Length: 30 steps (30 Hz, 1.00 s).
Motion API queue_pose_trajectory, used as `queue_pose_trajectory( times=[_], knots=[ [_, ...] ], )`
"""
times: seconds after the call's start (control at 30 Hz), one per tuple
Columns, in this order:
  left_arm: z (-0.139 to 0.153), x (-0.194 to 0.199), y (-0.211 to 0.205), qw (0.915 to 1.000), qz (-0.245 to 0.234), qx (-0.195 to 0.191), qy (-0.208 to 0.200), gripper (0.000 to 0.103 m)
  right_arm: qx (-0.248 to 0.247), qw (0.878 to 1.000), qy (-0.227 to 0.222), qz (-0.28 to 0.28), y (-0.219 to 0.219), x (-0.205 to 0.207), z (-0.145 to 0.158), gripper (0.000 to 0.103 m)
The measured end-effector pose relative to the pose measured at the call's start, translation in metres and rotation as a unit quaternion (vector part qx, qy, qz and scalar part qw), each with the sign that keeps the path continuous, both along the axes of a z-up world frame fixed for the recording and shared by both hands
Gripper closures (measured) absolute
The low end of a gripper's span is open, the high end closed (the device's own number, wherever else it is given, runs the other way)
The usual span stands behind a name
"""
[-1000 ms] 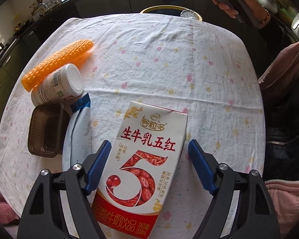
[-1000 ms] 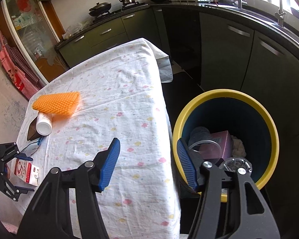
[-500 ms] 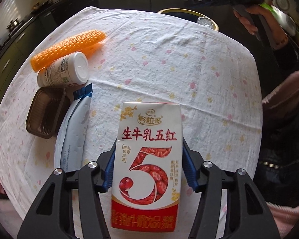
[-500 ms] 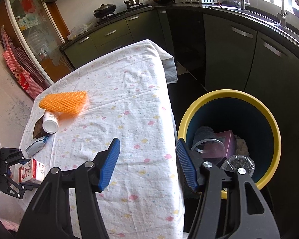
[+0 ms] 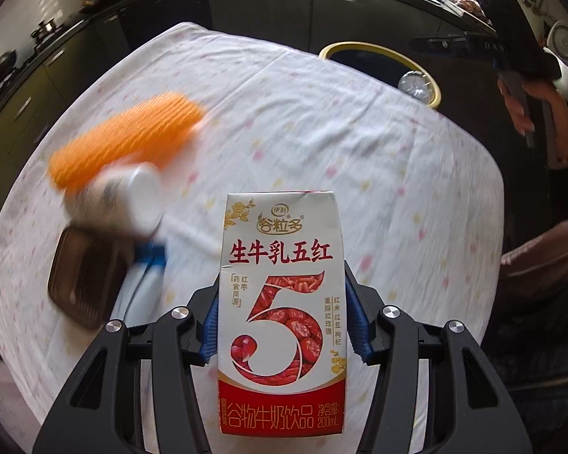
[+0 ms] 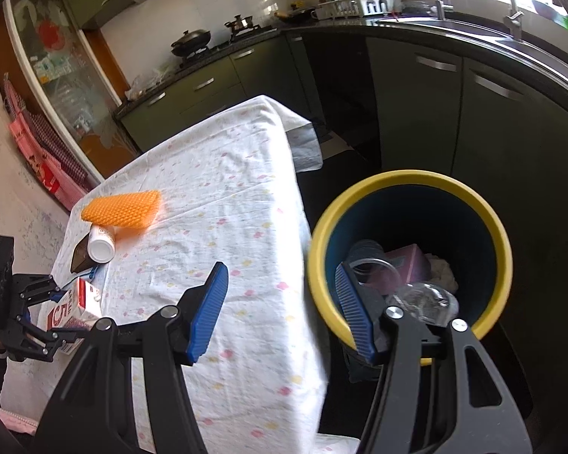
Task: Collect trash
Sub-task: 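Carry the milk carton over the bin and open the left gripper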
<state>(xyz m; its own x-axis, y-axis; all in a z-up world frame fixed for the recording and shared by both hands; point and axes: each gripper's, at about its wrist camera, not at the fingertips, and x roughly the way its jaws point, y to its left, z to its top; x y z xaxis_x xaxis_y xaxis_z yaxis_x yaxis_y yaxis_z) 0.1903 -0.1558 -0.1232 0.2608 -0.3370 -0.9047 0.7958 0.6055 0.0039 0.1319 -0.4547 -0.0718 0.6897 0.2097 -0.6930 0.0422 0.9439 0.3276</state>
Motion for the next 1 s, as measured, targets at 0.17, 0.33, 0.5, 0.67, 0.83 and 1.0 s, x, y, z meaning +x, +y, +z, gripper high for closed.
queue_pose_trajectory(
  times=[0.17, 0.33, 0.5, 0.67, 0.83, 1.0],
  knots=[
    [0.008, 0.017, -0.051, 0.9995, -0.029, 0.001, -0.013, 0.049, 0.015, 0.999, -0.007, -0.032, -0.033, -0.017, -0.005, 0.047],
    [0.018, 0.034, -0.125, 0.9971, -0.073, -0.016, -0.015, 0.049, 0.03, 0.997, -0.008, -0.072, -0.069, -0.039, -0.012, 0.047],
    [0.023, 0.049, -0.207, 0.9922, -0.118, -0.038, -0.018, 0.049, 0.039, 0.993, -0.005, -0.107, -0.099, -0.06, -0.019, 0.046],
    [0.013, 0.071, -0.281, 0.99, -0.136, -0.038, -0.007, 0.049, 0.046, 0.991, -0.001, -0.128, -0.115, -0.073, -0.025, 0.046],
    [-0.012, 0.093, -0.347, 0.9913, -0.131, -0.019, -0.002, 0.049, 0.052, 0.99, 0.003, -0.134, -0.119, -0.075, -0.029, 0.046],
    [-0.025, 0.109, -0.373, 0.9945, -0.102, -0.018, -0.016, 0.04, 0.053, 0.99, 0.004, -0.133, -0.119, -0.074, -0.028, 0.046]
  ],
)
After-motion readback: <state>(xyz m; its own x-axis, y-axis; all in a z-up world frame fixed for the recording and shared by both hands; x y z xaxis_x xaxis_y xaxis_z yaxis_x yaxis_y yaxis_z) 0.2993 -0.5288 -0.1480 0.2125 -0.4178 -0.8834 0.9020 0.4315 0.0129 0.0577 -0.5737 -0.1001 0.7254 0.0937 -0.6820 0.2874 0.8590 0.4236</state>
